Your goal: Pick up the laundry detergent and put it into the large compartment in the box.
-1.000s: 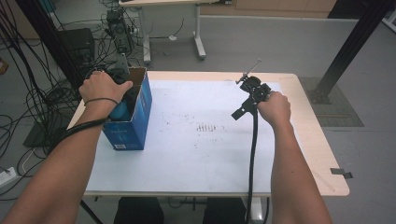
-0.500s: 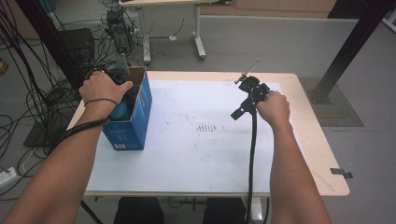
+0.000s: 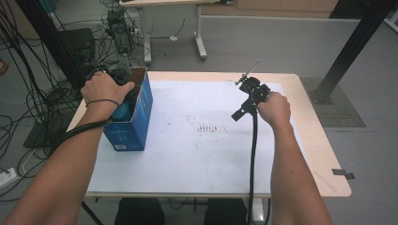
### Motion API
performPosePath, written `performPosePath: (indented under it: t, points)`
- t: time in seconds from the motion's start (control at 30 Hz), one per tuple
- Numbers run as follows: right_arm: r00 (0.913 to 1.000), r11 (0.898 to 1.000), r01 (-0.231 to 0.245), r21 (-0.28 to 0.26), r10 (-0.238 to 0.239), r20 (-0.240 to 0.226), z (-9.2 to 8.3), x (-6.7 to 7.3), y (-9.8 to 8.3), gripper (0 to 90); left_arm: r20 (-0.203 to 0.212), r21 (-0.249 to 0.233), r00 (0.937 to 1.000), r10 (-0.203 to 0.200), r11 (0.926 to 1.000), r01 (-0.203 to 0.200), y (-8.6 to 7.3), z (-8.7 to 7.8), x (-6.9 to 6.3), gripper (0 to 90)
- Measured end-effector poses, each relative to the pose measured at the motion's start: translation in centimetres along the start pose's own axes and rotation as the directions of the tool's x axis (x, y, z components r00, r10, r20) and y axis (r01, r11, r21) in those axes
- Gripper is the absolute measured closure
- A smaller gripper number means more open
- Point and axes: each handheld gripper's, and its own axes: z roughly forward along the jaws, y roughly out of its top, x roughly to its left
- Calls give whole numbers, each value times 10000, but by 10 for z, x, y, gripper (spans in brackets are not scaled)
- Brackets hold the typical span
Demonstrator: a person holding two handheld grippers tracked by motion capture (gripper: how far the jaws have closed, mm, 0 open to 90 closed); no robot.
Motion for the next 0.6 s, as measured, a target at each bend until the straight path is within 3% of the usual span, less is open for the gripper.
performPosePath:
  t: [0.6]
  points:
    - [10000,10000,-34,-15,34,-38,0,0,-1,36,53,-49,10000,-22,10000,22,-1,1,2,367]
